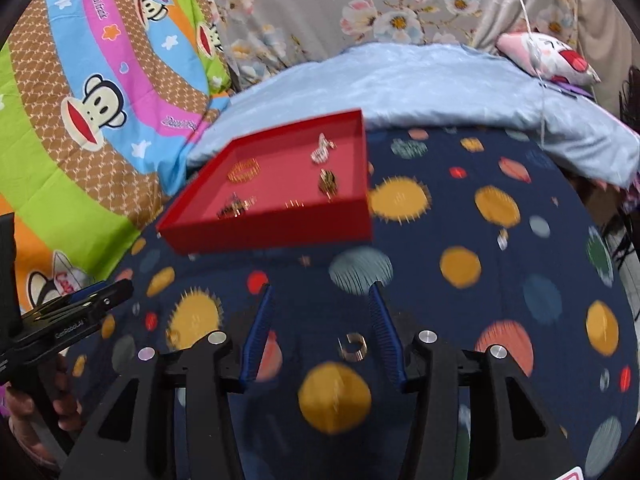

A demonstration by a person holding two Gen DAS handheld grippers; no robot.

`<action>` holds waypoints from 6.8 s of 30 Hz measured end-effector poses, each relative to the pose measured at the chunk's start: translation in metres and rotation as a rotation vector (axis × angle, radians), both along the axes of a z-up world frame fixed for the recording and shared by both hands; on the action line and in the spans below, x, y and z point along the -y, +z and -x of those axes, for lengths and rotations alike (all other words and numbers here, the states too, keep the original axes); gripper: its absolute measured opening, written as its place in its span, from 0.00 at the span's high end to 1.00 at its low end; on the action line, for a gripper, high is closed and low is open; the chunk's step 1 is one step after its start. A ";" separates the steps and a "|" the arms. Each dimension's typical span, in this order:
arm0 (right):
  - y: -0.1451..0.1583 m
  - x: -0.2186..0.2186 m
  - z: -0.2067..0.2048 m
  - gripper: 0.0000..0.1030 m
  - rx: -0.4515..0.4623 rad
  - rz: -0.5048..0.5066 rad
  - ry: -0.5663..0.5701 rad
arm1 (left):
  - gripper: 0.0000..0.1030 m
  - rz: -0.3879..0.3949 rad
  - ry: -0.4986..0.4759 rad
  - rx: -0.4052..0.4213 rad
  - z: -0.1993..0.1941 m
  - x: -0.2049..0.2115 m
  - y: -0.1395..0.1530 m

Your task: Organize jewelry

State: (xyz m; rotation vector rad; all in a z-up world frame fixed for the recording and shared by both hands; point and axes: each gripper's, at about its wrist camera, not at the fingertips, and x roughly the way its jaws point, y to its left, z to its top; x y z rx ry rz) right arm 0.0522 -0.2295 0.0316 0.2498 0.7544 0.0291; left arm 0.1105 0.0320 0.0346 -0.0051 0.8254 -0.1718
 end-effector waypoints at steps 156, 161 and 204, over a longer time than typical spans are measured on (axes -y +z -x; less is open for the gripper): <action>0.025 -0.037 -0.247 0.80 -0.021 0.143 0.088 | 0.66 -0.100 -0.007 0.064 -0.217 0.092 0.036; 0.030 -0.033 -0.240 0.77 -0.013 0.132 0.079 | 0.66 -0.097 -0.006 0.063 -0.215 0.091 0.037; -0.021 -0.030 -0.022 0.25 -0.022 0.167 -0.086 | 0.15 -0.121 0.065 0.041 -0.003 0.054 -0.034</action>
